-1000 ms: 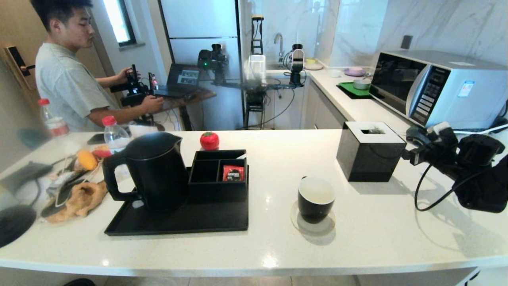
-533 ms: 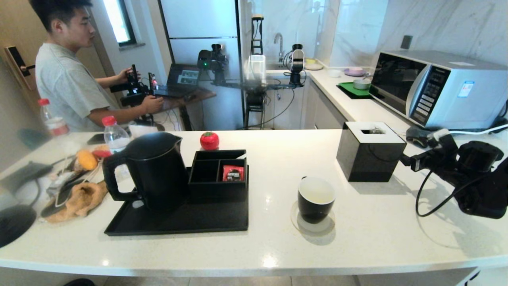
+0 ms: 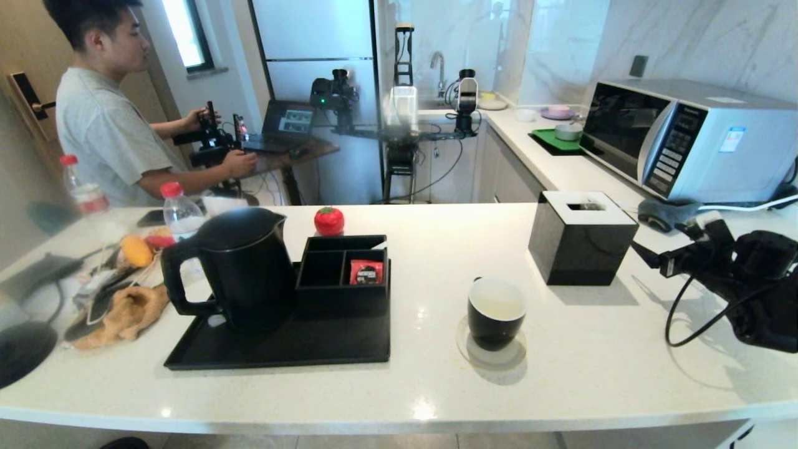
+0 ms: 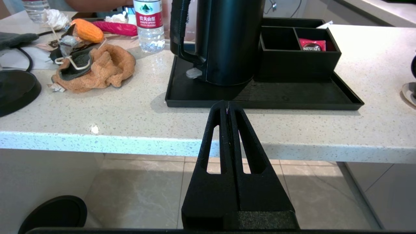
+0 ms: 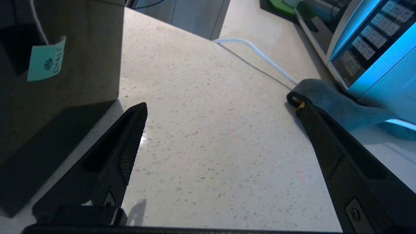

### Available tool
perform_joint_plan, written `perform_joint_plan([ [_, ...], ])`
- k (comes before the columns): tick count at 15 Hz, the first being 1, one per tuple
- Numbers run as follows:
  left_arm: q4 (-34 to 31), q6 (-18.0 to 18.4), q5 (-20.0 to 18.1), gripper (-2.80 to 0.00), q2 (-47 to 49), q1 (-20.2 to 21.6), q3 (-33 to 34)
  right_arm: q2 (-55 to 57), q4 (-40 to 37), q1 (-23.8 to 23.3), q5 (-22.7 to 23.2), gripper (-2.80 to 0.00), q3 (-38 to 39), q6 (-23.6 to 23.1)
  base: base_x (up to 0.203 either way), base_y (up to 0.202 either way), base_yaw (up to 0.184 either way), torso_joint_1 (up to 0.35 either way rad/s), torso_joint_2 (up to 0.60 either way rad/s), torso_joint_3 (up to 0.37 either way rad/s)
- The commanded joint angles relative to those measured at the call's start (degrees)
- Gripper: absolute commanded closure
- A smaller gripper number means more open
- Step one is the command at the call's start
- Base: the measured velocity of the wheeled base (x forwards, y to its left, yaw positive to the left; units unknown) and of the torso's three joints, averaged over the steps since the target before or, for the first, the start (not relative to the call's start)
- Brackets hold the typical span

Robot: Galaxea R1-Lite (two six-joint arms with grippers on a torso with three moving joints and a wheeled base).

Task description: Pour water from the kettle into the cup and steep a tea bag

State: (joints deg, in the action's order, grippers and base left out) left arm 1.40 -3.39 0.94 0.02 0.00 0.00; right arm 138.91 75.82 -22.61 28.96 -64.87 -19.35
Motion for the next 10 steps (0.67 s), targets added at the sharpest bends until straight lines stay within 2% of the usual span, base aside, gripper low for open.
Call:
perform_joint_plan([
  [1,0.0,-0.04,0.03,0.0,-0.02,0.0,0.0,-0.15,0.95,-0.51,0.32,-2.8,-0.62,0.01,0.0,0.0,0.0,0.0,0.0,0.0],
  [10,0.0,-0.04,0.03,0.0,-0.02,0.0,0.0,-6.39,1.99,-0.86,1.36,-2.8,-3.85,0.84,0.0,0.0,0.0,0.0,0.0,0.0],
])
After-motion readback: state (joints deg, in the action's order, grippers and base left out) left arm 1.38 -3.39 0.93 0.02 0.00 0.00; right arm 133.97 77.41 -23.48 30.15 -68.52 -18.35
